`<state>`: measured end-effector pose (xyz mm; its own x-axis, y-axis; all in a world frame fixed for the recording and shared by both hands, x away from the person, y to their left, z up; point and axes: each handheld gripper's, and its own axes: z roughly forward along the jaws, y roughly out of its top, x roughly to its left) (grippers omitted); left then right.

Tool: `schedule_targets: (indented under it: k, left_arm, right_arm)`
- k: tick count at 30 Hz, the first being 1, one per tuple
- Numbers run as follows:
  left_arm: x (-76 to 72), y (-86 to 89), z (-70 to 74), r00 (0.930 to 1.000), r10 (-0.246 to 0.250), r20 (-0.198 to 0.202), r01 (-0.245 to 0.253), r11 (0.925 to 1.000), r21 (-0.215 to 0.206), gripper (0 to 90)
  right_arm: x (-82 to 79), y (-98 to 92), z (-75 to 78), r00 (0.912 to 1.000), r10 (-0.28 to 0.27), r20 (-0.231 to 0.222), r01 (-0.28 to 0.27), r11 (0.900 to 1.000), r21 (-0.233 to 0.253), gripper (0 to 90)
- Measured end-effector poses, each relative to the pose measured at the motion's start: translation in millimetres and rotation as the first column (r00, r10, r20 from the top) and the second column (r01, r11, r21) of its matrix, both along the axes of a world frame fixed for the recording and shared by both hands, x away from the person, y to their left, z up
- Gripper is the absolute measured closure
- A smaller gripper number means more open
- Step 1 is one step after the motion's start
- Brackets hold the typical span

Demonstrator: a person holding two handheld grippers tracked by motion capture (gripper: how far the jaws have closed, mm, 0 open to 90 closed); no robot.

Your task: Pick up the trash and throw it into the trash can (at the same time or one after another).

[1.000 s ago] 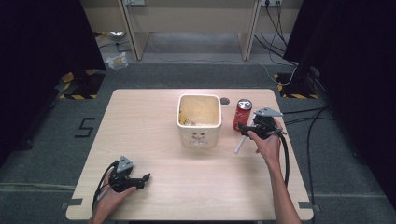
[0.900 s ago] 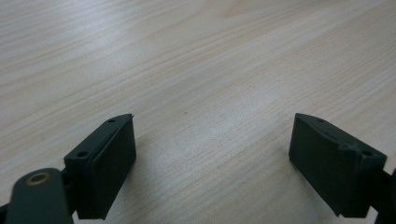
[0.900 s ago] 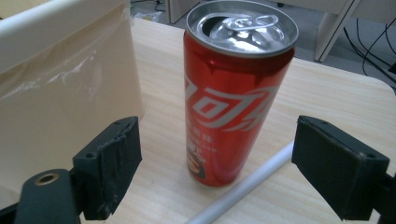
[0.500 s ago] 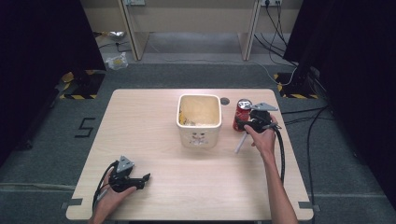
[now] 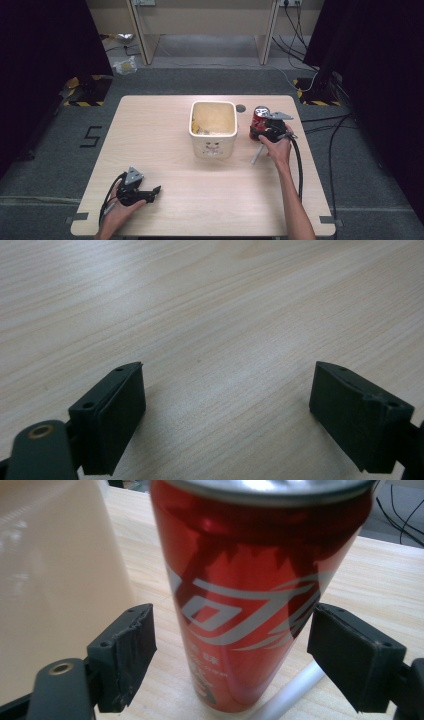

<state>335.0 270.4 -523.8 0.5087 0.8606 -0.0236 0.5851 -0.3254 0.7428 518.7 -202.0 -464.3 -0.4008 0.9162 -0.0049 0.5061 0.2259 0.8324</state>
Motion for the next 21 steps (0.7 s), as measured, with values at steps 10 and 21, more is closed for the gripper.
schedule_targets:
  k: [10, 21]
  left_arm:
    - [0.0, 0.0, 0.0, 1.0000, 0.000, 0.000, 0.000, 1.0000, 0.000, 14.0]
    - [0.0, 0.0, 0.0, 1.0000, 0.000, 0.000, 0.000, 1.0000, 0.000, 14.0]
  right_arm:
    - [6.0, 2.9, -14.3, 1.0000, -0.006, 0.001, 0.006, 1.000, -0.006, 28.4]
    - [1.5, 3.3, -5.7, 0.9996, -0.008, 0.027, 0.008, 1.000, 0.002, 33.9]
